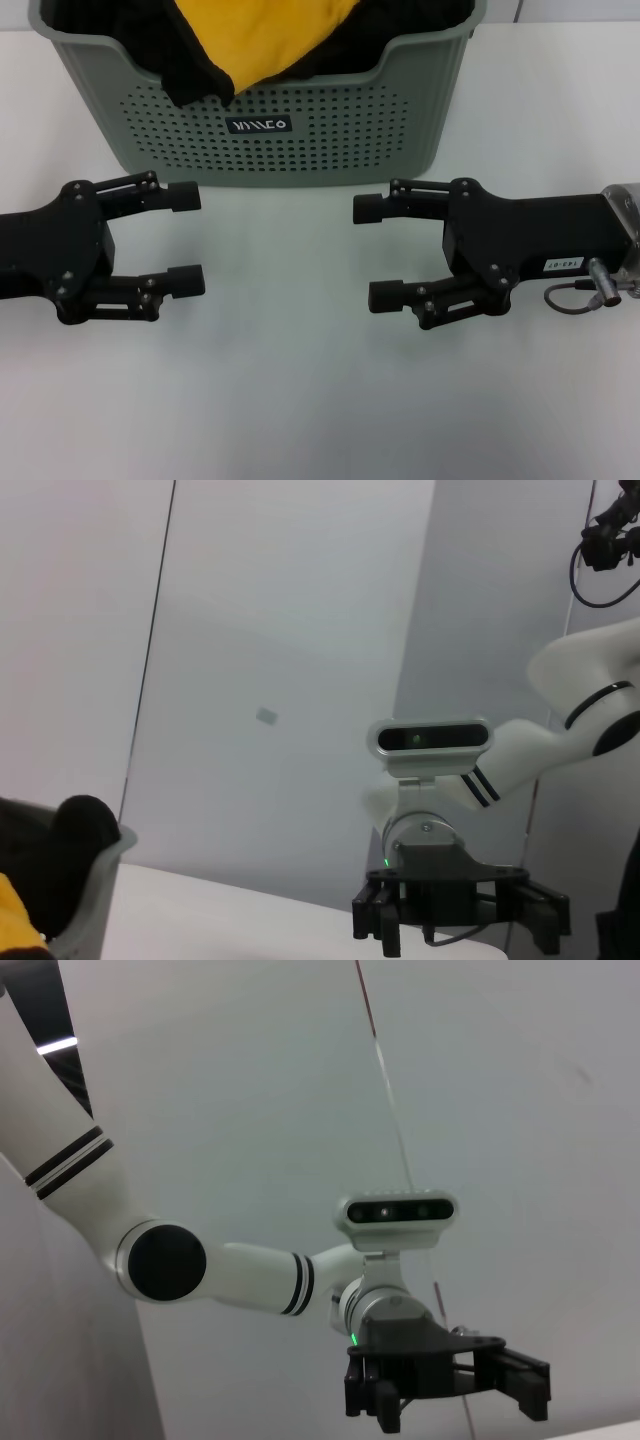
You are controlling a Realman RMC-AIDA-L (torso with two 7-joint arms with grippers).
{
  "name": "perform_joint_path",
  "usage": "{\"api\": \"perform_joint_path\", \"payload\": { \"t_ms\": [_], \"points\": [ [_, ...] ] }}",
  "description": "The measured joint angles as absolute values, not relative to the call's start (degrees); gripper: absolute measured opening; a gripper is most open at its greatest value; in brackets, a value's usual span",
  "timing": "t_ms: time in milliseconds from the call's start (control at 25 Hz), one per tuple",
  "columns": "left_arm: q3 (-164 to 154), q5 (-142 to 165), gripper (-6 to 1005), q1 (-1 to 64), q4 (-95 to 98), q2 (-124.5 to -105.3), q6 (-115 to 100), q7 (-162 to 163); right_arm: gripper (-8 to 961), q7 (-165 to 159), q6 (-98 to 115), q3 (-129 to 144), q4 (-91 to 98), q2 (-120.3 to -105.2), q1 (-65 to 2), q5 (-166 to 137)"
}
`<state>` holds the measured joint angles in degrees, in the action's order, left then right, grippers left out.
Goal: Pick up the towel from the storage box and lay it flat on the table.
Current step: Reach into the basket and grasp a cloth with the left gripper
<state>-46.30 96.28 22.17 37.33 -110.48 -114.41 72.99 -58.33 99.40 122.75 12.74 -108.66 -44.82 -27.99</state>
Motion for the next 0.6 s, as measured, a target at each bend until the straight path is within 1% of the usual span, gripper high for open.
{"api": "perform_joint_path", "payload": {
  "t_ms": [600],
  "points": [
    [-45.27, 96.8, 859, 22.48, 37.37, -110.67, -114.25, 73.15, 877, -57.49, 99.4, 121.99, 12.75, -108.82, -44.96, -28.21]
  ]
}}
